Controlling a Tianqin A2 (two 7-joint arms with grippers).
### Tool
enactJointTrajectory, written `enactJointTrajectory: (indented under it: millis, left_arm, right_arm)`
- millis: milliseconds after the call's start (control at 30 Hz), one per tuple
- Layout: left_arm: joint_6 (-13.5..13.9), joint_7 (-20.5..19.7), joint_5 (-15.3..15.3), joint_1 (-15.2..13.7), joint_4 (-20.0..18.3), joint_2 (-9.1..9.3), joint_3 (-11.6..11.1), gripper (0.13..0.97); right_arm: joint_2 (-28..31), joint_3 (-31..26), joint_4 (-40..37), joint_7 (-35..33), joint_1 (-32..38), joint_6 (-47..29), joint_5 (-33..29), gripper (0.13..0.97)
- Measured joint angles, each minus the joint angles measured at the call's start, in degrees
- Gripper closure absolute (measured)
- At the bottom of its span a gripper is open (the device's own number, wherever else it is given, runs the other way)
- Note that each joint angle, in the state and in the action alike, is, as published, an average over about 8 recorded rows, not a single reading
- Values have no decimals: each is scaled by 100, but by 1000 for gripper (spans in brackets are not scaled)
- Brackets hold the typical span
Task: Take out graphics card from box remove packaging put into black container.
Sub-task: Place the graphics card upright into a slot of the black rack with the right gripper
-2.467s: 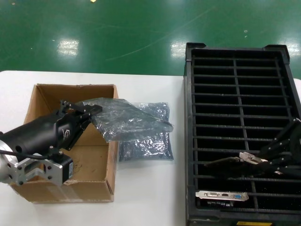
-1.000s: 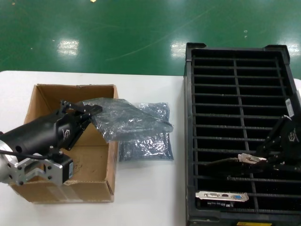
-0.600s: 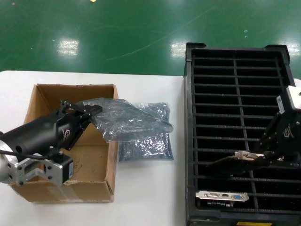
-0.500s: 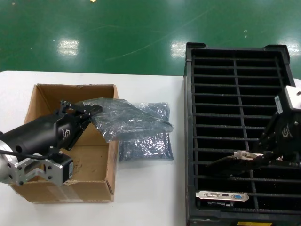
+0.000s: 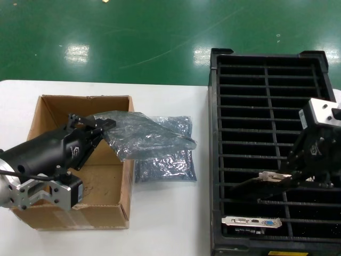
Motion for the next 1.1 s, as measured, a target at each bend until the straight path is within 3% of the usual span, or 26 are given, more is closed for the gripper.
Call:
enactJointTrajectory:
  millis: [533, 733, 833, 1100]
  left_arm:
    - [0, 0, 0, 0, 0, 0, 0, 958]
    - [0, 0, 0, 0, 0, 0, 0, 958]
    - [0, 0, 0, 0, 0, 0, 0, 958]
    - [0, 0, 0, 0, 0, 0, 0, 958]
  right_arm:
    - [-148, 317, -150, -134, -183, 1, -177, 840]
    - [-42, 709, -72, -265, -394, 123, -144, 745]
    - [97, 1076, 100, -386, -676, 420, -107, 714]
    - [658, 2340, 963, -882, -2145, 2009, -4, 522]
